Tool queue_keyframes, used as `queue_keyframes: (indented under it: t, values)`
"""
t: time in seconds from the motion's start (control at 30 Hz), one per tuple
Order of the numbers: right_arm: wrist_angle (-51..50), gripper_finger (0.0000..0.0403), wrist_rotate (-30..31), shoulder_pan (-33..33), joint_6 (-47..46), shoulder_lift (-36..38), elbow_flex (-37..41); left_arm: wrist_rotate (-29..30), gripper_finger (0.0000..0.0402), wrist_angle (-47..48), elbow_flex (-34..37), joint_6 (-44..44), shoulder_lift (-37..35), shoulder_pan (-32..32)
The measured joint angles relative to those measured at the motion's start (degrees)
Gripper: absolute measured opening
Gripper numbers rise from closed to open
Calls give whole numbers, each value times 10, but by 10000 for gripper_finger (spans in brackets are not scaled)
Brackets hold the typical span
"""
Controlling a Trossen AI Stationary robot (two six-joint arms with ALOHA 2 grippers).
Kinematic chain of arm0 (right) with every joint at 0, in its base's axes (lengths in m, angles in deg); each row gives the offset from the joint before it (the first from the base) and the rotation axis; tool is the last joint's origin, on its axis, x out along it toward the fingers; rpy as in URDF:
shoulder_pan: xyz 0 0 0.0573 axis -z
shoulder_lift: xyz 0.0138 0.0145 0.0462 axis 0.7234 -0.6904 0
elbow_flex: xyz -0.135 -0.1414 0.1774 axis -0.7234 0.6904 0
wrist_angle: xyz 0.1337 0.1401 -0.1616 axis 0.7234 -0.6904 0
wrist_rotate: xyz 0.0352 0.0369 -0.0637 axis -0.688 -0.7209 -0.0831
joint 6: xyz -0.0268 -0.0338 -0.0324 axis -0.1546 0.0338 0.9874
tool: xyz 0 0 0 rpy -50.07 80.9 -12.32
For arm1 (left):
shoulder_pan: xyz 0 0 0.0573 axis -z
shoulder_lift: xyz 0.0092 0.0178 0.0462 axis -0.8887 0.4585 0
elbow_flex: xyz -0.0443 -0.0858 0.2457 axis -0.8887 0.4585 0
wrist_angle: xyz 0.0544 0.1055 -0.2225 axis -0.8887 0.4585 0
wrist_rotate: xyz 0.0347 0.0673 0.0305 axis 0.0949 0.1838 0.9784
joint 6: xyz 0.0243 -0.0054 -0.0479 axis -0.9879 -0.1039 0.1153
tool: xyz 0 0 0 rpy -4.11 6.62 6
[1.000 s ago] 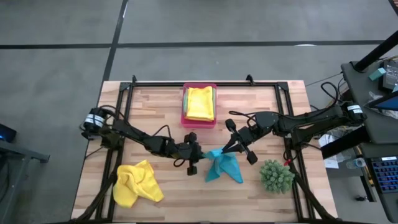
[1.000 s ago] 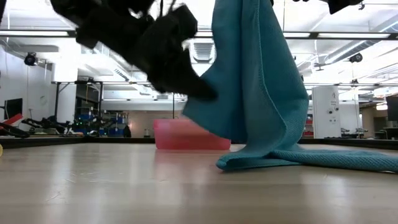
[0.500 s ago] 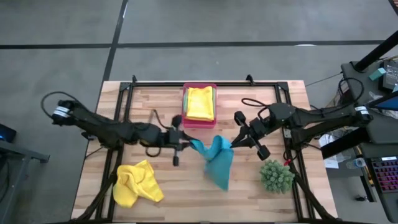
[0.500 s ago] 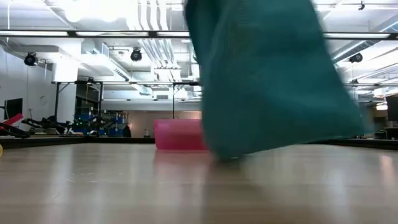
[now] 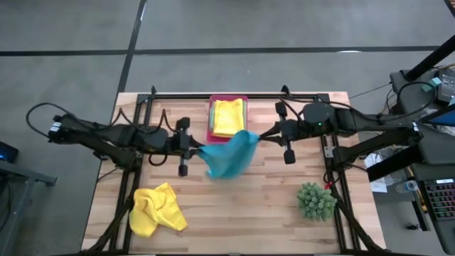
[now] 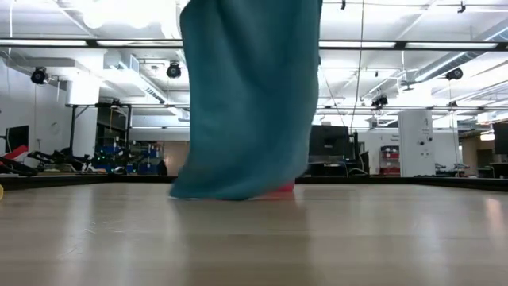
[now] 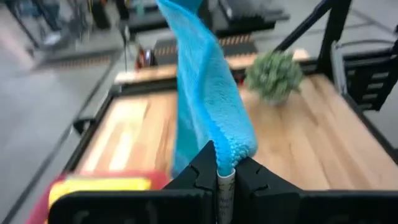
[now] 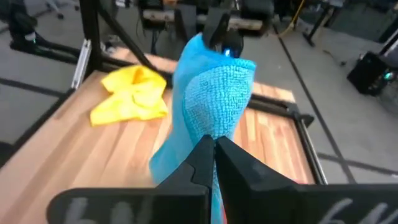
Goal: Fold microfiber towels
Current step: Fold the blue towel
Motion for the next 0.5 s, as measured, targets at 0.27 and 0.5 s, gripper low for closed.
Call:
queue_keyframes:
  t: [0.27, 0.5]
  values:
    - [-73, 8, -93, -9, -29, 0, 10, -135, 0, 49, -36, 40, 18, 3]
    - [-85, 8, -157, -59, -73, 0, 79, -195, 0, 53, -20, 134, 85, 35]
